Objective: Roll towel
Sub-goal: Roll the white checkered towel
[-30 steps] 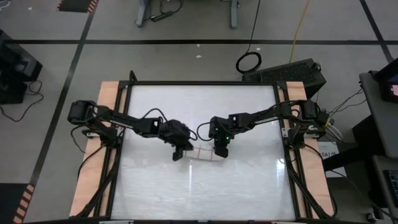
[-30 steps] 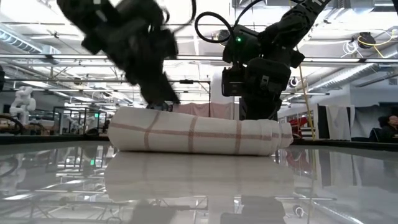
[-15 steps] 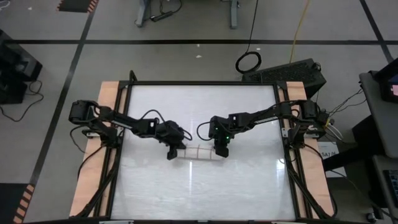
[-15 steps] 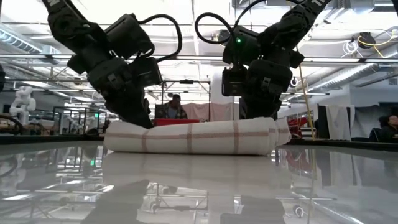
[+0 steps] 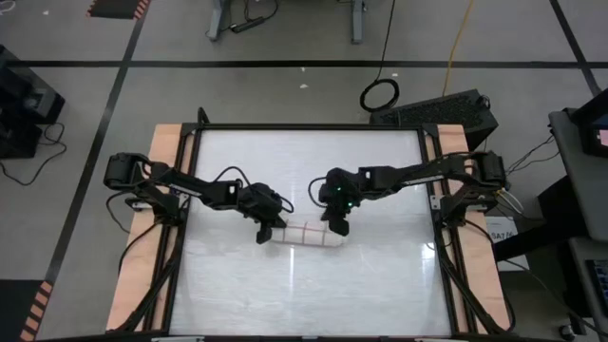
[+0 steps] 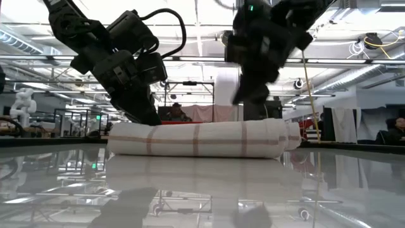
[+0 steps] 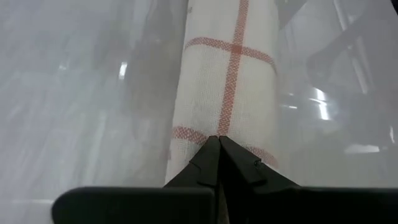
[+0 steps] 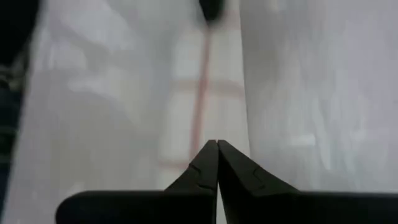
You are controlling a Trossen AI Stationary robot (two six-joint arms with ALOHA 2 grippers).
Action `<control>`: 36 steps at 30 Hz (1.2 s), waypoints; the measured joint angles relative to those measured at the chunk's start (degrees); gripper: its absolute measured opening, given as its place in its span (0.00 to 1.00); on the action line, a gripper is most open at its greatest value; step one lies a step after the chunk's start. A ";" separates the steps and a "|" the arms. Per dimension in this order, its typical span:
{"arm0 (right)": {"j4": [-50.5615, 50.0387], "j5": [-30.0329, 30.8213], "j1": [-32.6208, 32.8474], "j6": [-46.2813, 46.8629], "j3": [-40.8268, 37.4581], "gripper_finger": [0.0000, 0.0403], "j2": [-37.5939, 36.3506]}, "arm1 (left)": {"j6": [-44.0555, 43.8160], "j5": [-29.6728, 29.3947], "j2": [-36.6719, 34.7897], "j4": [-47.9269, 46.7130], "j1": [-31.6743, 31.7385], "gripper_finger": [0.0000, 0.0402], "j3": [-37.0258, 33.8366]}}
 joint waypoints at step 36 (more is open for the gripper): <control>68.19 10.27 8.76 2.93 -20.79 0.00 18.46 | 2.83 -1.60 -6.74 5.70 -0.11 0.03 -11.13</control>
